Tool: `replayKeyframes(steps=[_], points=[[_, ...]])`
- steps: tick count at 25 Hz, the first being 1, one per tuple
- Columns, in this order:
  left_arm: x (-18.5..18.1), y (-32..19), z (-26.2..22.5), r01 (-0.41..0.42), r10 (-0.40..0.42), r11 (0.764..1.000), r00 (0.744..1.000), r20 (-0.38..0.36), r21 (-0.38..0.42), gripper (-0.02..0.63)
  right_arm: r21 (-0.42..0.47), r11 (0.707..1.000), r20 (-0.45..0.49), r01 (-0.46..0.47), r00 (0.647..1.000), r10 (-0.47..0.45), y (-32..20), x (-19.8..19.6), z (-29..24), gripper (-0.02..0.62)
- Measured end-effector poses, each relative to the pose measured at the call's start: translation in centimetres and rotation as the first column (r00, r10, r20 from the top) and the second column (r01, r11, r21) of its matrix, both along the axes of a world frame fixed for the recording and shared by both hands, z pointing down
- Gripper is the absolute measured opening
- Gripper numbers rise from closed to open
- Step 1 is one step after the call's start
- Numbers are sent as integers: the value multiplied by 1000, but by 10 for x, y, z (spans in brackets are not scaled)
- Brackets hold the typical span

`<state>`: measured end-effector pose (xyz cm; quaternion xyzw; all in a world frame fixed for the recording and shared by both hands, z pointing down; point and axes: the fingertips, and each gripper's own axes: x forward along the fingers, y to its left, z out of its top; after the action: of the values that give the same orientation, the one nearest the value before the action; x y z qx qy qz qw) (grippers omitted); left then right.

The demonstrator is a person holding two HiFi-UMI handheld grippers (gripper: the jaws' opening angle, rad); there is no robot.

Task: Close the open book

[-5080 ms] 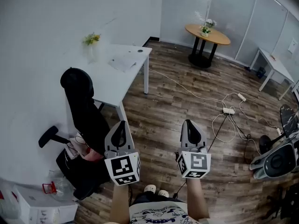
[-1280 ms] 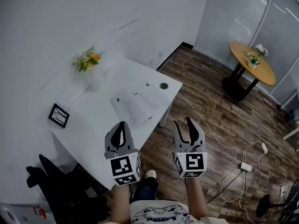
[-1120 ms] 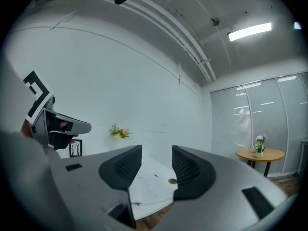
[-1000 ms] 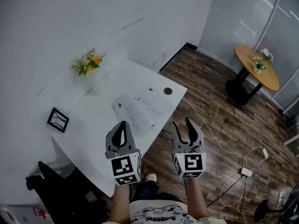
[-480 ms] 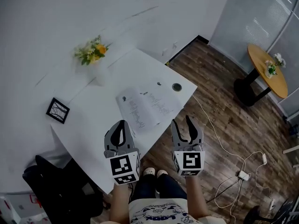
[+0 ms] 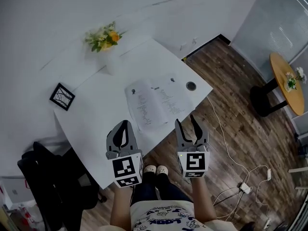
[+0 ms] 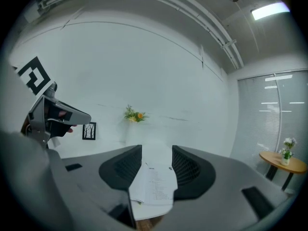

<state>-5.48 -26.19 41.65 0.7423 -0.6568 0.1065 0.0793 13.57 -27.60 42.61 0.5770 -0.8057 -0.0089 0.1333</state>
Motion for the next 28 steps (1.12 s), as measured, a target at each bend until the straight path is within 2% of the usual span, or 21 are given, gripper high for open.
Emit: replayKeyframes(steps=[5, 8, 12, 18, 25, 28], points=[[-4, 0, 12, 31, -31, 999, 999, 11, -26, 25, -26, 998, -57, 61, 996, -62, -7, -10, 19, 189], [-7, 0, 18, 45, -45, 998, 999, 19, -38, 24, -36, 994, -166, 108, 980, -112, -10, -19, 36, 189], [-9, 1, 29, 59, -58, 996, 998, 29, -60, 25, -47, 983, -331, 175, 926, -181, -11, -30, 59, 189], [-16, 7, 47, 80, -77, 992, 996, 40, -97, 25, -60, 969, -449, 239, 861, -240, -12, -42, 95, 189], [-34, 16, 65, 124, -118, 983, 992, 49, -132, 24, -121, 939, -562, 322, 757, -332, -9, -63, 142, 190], [-40, 19, 71, 140, -134, 979, 990, 48, -148, 24, -144, 924, -617, 355, 697, -364, -7, -71, 162, 189]])
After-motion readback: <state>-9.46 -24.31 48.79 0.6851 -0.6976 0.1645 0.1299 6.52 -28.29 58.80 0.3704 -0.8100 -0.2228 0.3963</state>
